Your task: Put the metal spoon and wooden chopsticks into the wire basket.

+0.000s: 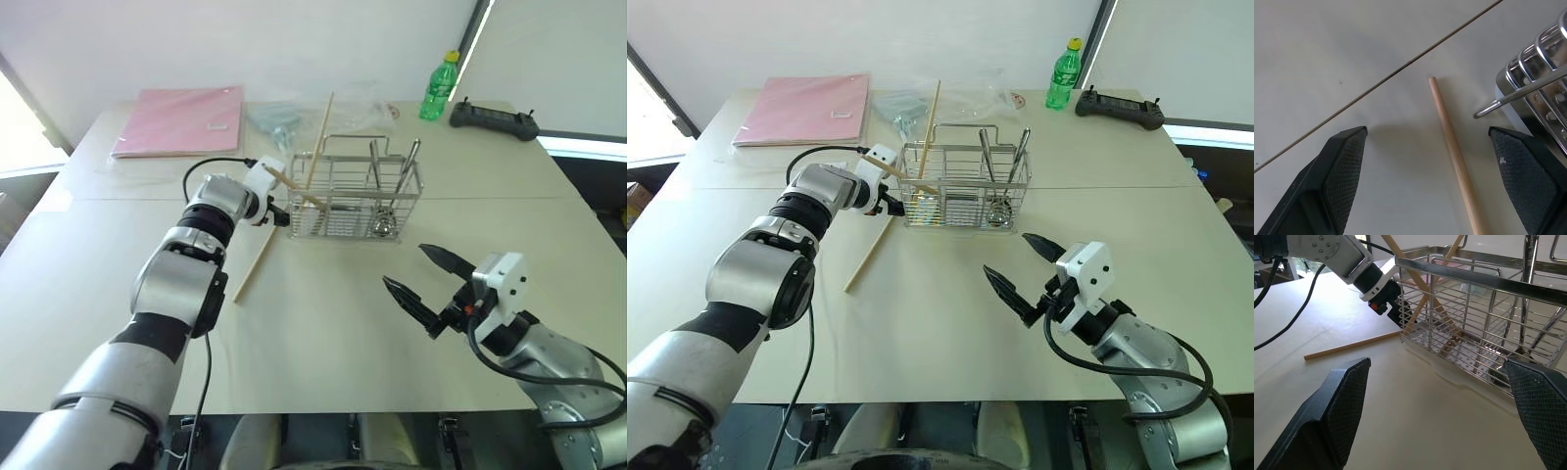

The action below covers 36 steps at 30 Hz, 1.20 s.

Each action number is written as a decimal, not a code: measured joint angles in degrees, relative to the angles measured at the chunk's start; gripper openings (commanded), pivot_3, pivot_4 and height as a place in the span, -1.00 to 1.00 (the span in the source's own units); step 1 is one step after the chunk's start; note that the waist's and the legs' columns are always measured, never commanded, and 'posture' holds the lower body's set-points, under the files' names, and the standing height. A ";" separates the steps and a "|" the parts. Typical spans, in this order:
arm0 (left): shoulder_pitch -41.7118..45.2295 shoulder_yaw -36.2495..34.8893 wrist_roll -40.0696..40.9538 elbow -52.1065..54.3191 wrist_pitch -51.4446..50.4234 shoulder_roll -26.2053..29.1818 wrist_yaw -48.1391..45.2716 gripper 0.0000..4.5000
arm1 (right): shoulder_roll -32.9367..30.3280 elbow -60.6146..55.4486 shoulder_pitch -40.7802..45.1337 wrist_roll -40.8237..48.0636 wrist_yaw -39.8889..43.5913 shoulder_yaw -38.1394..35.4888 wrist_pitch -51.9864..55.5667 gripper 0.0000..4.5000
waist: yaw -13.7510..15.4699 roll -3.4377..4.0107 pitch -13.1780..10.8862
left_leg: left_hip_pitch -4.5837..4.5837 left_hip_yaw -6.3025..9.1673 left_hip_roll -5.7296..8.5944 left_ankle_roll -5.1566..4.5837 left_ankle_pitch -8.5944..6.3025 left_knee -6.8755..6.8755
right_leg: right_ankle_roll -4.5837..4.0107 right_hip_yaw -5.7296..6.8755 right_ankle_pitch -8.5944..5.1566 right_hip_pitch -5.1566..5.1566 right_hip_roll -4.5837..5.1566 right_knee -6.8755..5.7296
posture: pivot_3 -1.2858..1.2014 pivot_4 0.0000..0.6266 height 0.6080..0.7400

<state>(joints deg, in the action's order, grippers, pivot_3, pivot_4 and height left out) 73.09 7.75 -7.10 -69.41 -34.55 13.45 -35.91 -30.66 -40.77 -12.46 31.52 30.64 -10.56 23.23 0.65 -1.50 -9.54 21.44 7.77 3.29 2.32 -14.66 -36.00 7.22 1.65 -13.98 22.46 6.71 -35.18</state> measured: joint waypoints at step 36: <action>-0.37 -1.91 0.41 -1.21 0.00 1.46 5.80 -0.98 | -0.64 -2.97 2.16 1.92 -3.28 -0.69 2.80 1.00 | -0.50 0.05 0.04 | -0.08 -0.01 -0.02 0.00 0.00 -0.01 | 0.00 0.00 0.00 -0.04 0.00 -0.03 | 0.03 -0.52 0.52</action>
<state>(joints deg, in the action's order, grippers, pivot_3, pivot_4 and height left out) 72.71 5.84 -6.69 -70.62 -34.56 14.91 -30.11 -31.30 -43.74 -10.30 33.45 27.35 -11.25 26.03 0.16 -1.45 -9.50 21.36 7.76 3.28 2.32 -14.66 -36.01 7.22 1.65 -13.97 22.42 6.70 -35.21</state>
